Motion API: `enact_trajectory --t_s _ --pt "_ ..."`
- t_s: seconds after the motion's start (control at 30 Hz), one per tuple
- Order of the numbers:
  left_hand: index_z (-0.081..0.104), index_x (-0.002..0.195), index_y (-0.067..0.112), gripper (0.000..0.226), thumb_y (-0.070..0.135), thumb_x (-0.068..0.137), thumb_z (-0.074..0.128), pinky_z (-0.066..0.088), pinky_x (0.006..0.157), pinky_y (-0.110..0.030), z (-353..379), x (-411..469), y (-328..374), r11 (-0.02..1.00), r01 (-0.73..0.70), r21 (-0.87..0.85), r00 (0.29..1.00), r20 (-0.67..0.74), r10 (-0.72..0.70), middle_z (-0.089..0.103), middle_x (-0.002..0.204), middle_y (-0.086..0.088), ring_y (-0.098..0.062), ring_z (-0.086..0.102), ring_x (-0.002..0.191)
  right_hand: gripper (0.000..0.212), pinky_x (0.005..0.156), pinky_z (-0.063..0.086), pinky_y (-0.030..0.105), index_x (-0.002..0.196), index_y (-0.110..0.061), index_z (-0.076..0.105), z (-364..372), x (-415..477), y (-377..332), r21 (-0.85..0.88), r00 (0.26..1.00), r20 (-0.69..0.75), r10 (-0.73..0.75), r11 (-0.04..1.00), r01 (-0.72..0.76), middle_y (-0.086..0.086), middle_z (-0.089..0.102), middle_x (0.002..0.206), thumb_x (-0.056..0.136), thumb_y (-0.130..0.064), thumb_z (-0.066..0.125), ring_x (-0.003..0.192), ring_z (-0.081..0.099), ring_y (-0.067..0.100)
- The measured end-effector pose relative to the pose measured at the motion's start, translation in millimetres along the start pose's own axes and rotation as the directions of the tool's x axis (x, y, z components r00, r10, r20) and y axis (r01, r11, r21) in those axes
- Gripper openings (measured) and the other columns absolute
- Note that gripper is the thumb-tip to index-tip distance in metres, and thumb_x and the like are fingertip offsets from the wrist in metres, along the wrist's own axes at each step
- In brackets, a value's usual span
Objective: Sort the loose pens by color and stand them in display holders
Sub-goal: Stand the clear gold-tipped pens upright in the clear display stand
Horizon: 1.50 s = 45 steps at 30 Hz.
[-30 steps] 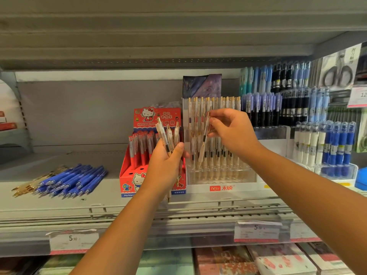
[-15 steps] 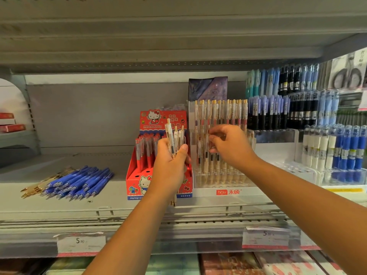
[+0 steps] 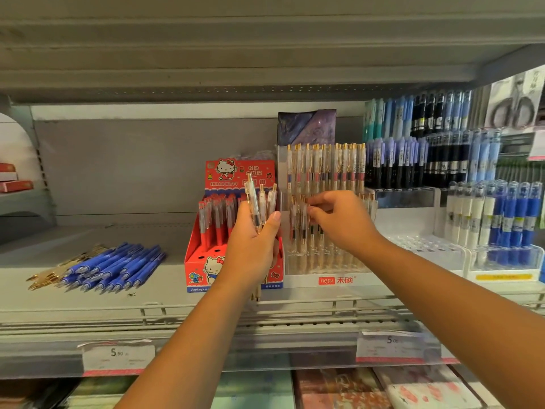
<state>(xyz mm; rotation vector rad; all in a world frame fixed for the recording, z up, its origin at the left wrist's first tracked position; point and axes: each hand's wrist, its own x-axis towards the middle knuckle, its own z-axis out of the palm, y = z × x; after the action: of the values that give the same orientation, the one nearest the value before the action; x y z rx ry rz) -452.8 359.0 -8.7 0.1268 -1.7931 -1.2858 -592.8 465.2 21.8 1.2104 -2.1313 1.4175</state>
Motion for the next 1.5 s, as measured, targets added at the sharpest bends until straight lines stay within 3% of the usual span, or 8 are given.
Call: enact_trajectory --t_s 0.17,0.3,0.43,0.73,0.9,1.07,1.27,1.5 --pt "0.052 0.100 0.043 0.009 0.034 0.100 0.052 0.050 0.058 -0.027 -1 -2 1 1.000 -0.003 0.016 1.000 -0.014 0.004 0.066 0.082 0.005 -0.010 0.059 0.068 0.007 0.064 0.041 0.009 0.098 -0.023 0.067 -5 -12 -5 0.047 0.994 -0.106 -0.002 0.999 0.007 -0.017 0.062 0.086 0.092 -0.021 0.065 0.080 0.058 -0.004" --pt "0.052 0.104 0.042 0.010 0.033 0.099 0.055 0.046 0.060 -0.022 -1 -2 3 1.000 -0.026 0.003 1.000 -0.002 0.026 0.064 0.089 0.009 -0.005 0.058 0.072 0.006 0.071 0.051 0.016 0.096 -0.023 0.070 -3 -24 -25 0.232 0.998 -0.032 -0.054 0.971 0.061 -0.009 0.068 0.089 0.090 -0.023 0.068 0.083 0.062 0.002" --pt "0.054 0.099 0.046 0.009 0.038 0.097 0.057 0.043 0.049 -0.019 -1 -5 6 0.999 -0.034 -0.014 0.998 0.060 0.035 0.065 0.074 0.014 -0.002 0.055 0.058 0.026 0.065 0.053 0.020 0.104 -0.021 0.068 -2 -30 -45 0.402 0.992 0.129 -0.005 0.914 -0.048 -0.001 0.069 0.094 0.082 -0.030 0.078 0.084 0.068 0.011" --pt "0.057 0.103 0.046 0.017 0.030 0.098 0.059 0.049 0.049 -0.027 1 -8 6 1.000 -0.011 -0.003 0.981 0.192 0.011 0.067 0.076 -0.002 -0.014 0.055 0.056 0.013 0.061 0.056 0.024 0.098 -0.009 0.070 -15 -34 -39 0.457 0.971 0.211 0.116 0.866 -0.203 0.010 0.073 0.092 0.086 -0.015 0.074 0.078 0.071 0.019" --pt "0.056 0.101 0.049 0.016 0.033 0.097 0.057 0.045 0.047 -0.017 1 -8 7 0.999 -0.040 0.011 0.979 0.202 0.037 0.064 0.069 0.016 0.000 0.055 0.054 0.021 0.062 0.057 0.022 0.100 -0.014 0.065 -10 -35 -43 0.444 0.969 0.226 0.096 0.875 -0.191 0.006 0.074 0.087 0.084 -0.023 0.076 0.077 0.072 0.014" --pt "0.055 0.109 0.044 0.015 0.032 0.099 0.055 0.055 0.058 -0.018 3 -8 6 1.000 -0.030 0.004 0.985 0.171 0.029 0.071 0.092 0.012 -0.009 0.070 0.074 0.011 0.061 0.058 0.025 0.096 -0.007 0.067 -10 -31 -41 0.496 0.977 0.174 0.123 0.846 -0.195 0.010 0.074 0.086 0.088 -0.013 0.071 0.074 0.073 0.017" --pt "0.052 0.108 0.019 0.009 0.022 0.104 0.046 0.058 0.061 -0.023 2 -4 4 0.998 0.036 -0.060 0.995 0.093 -0.030 0.072 0.086 -0.001 -0.018 0.073 0.078 0.017 0.058 0.058 0.024 0.088 -0.016 0.068 -21 -17 -35 0.516 0.989 -0.010 0.147 0.848 -0.121 0.004 0.074 0.088 0.094 -0.004 0.057 0.074 0.072 0.015" --pt "0.054 0.106 0.017 0.009 0.022 0.103 0.046 0.055 0.060 -0.020 2 -2 3 0.996 0.050 -0.072 0.998 0.044 -0.047 0.070 0.075 0.004 -0.008 0.066 0.066 0.034 0.067 0.061 0.025 0.132 -0.008 0.056 -35 -1 -18 0.313 0.986 -0.166 0.026 0.949 0.028 0.005 0.065 0.107 0.098 -0.008 0.055 0.091 0.067 0.017"
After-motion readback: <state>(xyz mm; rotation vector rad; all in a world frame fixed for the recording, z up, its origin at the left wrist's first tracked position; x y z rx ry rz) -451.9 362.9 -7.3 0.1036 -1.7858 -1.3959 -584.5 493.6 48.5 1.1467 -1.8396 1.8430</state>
